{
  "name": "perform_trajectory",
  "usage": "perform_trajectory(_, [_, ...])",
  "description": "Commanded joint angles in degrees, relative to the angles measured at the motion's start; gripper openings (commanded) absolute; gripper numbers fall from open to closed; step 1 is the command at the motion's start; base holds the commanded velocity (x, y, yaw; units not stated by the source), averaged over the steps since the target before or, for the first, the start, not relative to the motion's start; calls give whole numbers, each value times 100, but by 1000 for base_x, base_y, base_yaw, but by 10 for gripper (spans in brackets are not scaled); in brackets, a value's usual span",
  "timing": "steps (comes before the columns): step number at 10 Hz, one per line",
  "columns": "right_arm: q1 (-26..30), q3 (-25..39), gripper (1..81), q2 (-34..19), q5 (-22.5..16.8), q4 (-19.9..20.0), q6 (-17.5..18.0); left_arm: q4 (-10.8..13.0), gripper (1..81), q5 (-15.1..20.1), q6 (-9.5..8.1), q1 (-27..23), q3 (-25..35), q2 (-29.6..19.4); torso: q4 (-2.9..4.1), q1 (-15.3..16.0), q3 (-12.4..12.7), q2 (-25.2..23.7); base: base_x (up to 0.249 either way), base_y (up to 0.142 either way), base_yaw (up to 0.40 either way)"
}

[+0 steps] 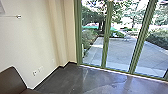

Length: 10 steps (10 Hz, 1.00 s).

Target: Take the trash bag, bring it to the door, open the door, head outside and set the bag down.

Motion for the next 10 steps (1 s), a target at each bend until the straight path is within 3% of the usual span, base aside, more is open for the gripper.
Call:
perform_trajectory(1, [225,-4,811,-27,-405,-22,-19,39,10,378,58,-273,-1,27,0,0,0,0,0,0,-289])
perform_trajectory(10, [224,-4,811,-19,-397,-13,-27,39,10,378,58,-273,-1,27,0,-2,0,0,0,0,-319])
